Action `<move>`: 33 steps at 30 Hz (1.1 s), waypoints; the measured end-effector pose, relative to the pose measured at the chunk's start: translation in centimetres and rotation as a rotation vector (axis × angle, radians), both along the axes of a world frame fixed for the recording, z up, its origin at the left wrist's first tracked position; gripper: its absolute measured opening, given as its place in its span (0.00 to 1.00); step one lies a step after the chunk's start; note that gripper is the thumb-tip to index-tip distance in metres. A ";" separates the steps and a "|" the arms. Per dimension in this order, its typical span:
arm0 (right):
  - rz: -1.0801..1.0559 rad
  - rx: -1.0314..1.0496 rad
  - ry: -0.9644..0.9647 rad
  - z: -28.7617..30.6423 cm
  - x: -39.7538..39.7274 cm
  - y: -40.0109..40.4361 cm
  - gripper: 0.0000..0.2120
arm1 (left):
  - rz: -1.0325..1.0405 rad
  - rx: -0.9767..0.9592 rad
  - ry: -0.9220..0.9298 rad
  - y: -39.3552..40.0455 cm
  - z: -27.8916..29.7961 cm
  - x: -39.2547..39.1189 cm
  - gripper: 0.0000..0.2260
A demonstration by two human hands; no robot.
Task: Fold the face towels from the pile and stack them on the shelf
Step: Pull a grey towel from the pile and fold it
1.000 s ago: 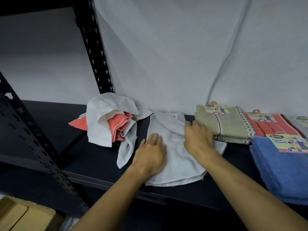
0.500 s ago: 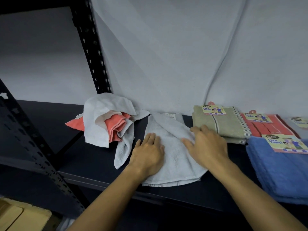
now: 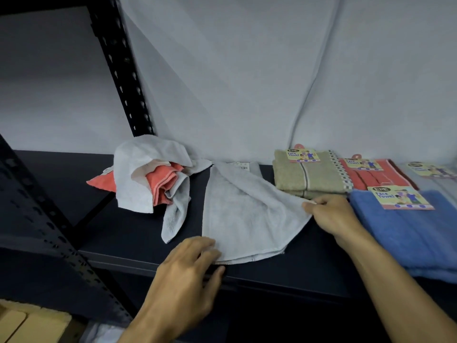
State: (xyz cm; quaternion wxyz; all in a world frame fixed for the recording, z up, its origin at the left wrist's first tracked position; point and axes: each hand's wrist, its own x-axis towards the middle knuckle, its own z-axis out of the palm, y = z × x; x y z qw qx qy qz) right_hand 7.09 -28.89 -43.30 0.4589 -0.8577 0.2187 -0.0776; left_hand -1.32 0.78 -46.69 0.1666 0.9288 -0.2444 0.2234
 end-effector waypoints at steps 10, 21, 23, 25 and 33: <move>0.185 0.024 -0.573 4.3 -1.6 5.0 0.03 | 0.075 -0.111 -0.012 1.3 -1.2 -0.2 0.11; 0.647 -0.463 -0.754 1.4 -4.8 12.6 0.04 | 0.114 -0.242 0.001 1.4 -1.8 -0.3 0.08; 0.681 -0.477 -0.740 0.2 -5.1 13.1 0.04 | 0.131 -0.266 0.005 1.4 -1.9 -0.5 0.09; 0.700 -0.488 -0.727 -0.8 -5.2 13.5 0.04 | 0.139 -0.276 -0.008 1.3 -2.1 -0.6 0.09; 0.803 -0.635 -0.607 -3.1 -5.4 14.3 0.19 | 0.162 -0.347 -0.053 1.0 -2.7 -0.7 0.09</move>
